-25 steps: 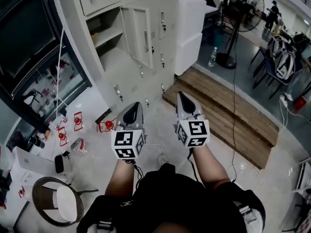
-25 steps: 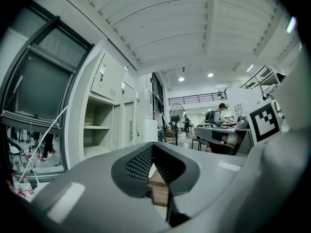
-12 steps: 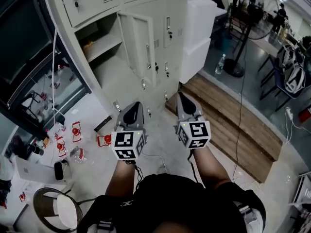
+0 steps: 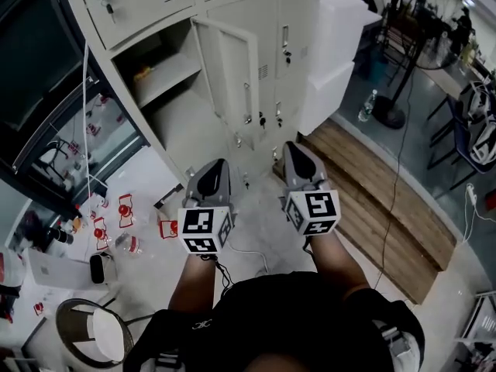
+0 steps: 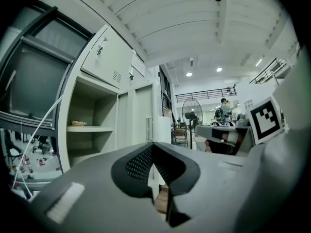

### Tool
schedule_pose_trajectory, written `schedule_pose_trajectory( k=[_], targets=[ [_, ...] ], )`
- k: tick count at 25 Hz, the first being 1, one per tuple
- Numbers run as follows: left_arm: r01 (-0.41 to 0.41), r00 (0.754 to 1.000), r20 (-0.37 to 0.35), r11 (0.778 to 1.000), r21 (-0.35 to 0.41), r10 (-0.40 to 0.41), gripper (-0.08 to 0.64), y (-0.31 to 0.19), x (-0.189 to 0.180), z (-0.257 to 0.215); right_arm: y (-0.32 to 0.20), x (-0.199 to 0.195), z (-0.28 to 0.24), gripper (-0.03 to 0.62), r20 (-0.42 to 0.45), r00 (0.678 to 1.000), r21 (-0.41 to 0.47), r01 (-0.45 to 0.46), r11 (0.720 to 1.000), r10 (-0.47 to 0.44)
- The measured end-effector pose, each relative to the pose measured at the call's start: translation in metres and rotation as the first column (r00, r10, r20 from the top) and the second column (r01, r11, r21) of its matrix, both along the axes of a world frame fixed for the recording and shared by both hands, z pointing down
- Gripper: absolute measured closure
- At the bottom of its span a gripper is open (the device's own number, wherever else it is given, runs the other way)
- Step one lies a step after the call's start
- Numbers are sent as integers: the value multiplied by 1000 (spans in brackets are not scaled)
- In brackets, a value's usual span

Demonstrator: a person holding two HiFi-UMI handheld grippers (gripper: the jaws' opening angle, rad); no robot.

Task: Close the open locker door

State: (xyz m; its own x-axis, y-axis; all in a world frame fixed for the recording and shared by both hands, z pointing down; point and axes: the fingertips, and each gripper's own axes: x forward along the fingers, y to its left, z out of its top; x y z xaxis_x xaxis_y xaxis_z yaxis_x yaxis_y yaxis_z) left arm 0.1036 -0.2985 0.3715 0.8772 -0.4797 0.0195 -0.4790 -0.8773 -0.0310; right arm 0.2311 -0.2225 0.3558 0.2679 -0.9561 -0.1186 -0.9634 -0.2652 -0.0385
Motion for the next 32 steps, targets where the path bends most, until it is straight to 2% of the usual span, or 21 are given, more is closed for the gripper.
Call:
schedule_pose_trajectory(
  k=[7,16,23,28,32],
  targets=[
    [104,994,17,994,-21,-104,559,-9,-7,10,-17,14,1,580,5,998,1,70,998,-70],
    [249,968,24,968,-26,-248,560,-14,2,10,-35,41,-4,580,5,981,4,195,981,-196],
    [321,947,26,947,-15,-320,560,-7,16,6,-41,50,-7,578,-7,953,6,302,953,-302],
    [361,932,30,932,-13,-361,560,-6,15,6,-47,45,-8,577,-10,928,-4,372,928,-372],
    [382,924,32,924,-8,-382,559,-6,11,6,-49,41,-12,572,-10,911,22,412,911,-412]
  ],
)
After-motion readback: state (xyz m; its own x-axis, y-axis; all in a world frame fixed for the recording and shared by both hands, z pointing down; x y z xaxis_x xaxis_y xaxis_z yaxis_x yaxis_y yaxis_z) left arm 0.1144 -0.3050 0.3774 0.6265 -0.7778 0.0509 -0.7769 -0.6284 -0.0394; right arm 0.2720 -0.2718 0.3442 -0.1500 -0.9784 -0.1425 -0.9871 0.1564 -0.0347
